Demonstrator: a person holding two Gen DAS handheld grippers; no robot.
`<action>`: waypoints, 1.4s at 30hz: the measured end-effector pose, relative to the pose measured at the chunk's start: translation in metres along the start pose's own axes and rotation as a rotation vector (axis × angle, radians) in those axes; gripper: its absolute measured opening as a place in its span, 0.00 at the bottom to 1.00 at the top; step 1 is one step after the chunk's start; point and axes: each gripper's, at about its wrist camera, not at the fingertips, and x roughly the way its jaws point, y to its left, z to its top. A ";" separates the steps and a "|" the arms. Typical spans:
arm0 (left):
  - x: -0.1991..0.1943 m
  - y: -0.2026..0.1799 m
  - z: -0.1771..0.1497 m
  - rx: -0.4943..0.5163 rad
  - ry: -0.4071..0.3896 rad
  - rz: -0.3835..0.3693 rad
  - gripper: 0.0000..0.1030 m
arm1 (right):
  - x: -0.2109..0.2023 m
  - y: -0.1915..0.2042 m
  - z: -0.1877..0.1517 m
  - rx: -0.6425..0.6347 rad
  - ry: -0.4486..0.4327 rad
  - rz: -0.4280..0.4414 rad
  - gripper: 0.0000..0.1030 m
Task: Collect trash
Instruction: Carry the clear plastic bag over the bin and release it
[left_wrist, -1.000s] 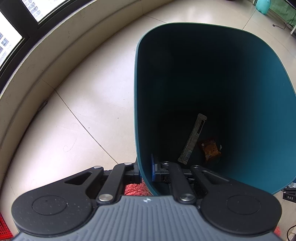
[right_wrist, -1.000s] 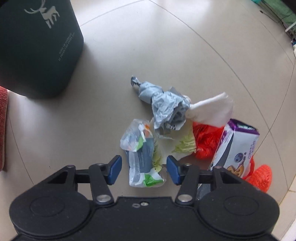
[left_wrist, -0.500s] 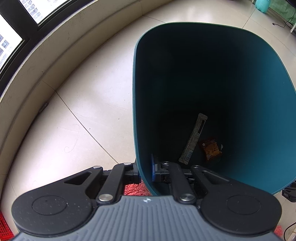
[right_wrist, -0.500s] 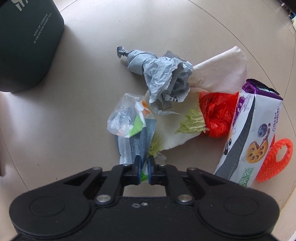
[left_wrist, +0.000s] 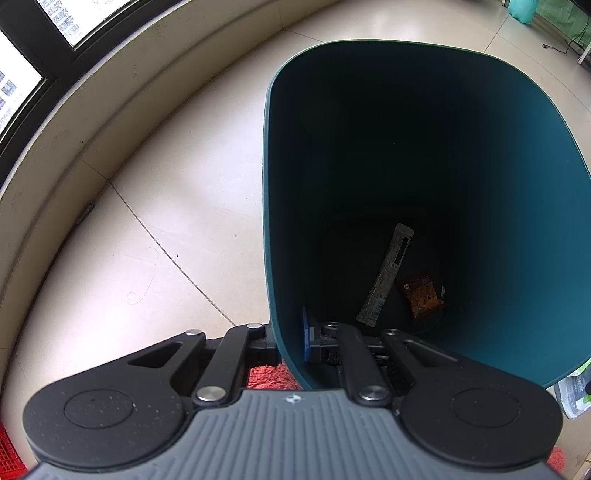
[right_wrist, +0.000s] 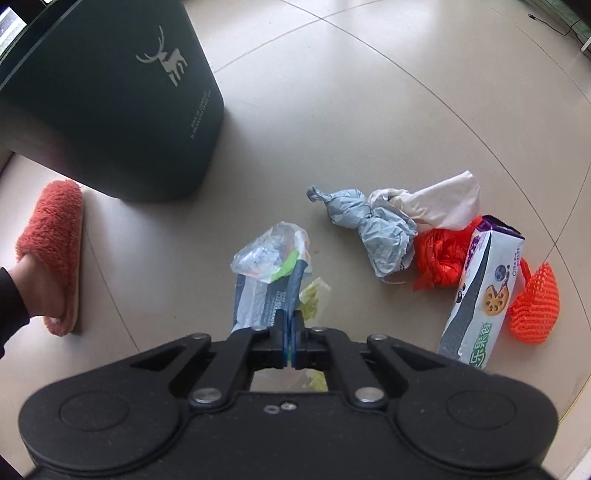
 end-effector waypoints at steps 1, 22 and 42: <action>-0.002 0.000 0.001 -0.001 0.001 0.000 0.08 | -0.007 0.005 0.000 0.002 -0.014 0.005 0.00; 0.001 -0.002 0.008 0.000 0.003 0.004 0.08 | -0.132 0.066 0.106 -0.100 -0.262 0.079 0.00; 0.010 -0.012 0.015 -0.005 0.017 -0.006 0.08 | -0.016 0.187 0.197 -0.263 -0.223 -0.004 0.00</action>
